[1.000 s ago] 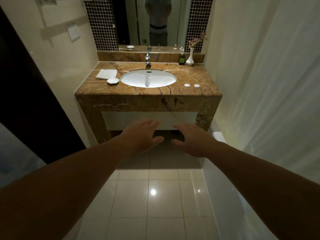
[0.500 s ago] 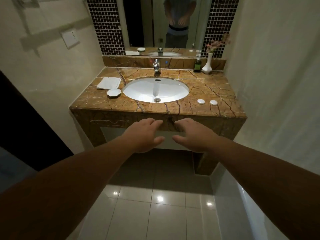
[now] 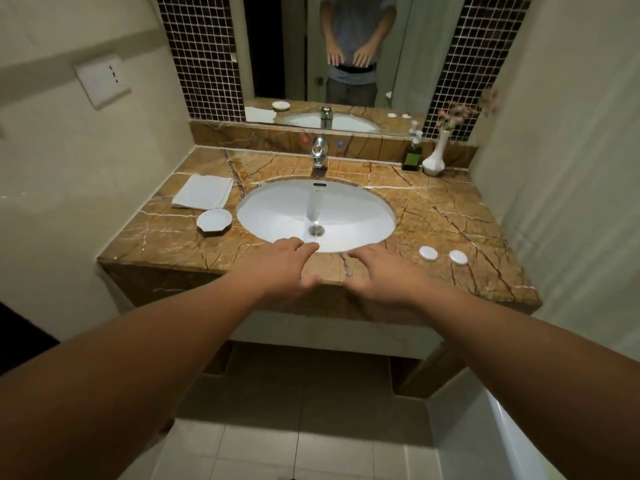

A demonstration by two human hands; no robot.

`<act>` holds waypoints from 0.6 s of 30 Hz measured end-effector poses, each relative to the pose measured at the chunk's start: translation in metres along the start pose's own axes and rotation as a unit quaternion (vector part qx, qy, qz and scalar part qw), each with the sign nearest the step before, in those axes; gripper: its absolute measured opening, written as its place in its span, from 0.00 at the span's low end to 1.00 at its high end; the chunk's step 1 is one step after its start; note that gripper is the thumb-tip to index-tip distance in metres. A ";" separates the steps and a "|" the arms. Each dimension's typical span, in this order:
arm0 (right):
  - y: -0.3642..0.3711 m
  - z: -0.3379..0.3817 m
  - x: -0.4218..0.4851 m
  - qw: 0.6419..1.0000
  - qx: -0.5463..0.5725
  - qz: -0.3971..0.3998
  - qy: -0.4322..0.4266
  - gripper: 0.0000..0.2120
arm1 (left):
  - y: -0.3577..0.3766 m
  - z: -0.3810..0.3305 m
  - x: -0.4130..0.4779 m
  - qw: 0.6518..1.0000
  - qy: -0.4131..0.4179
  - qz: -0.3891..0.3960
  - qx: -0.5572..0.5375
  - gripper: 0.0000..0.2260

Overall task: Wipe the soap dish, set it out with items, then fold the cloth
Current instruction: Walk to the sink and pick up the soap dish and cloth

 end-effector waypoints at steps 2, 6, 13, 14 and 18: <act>-0.006 -0.006 0.024 1.000 0.007 -0.002 0.009 0.33 | -0.003 0.013 0.024 1.000 0.001 -0.002 0.004 0.32; -0.007 -0.018 0.069 1.000 0.019 0.001 0.015 0.33 | -0.003 0.034 0.066 1.000 0.002 -0.002 -0.001 0.31; 0.003 -0.046 0.144 1.000 0.020 0.022 -0.002 0.32 | 0.016 0.061 0.131 0.999 -0.016 0.033 0.007 0.31; 0.003 -0.051 0.155 0.999 0.024 0.021 -0.006 0.32 | 0.017 0.065 0.142 0.999 -0.021 0.036 0.010 0.31; -0.004 -0.068 0.200 0.999 0.038 0.025 -0.029 0.31 | 0.016 0.078 0.180 0.998 -0.039 0.050 0.018 0.31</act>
Point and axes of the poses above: each hand's wrist, its own x-axis towards the middle knuckle, its own y-axis out of the palm, z = x × y, the point moved 8 cm from there along x, towards the middle knuckle, and after that the axes turned 7 degrees about -y, right-handed, at the moved point
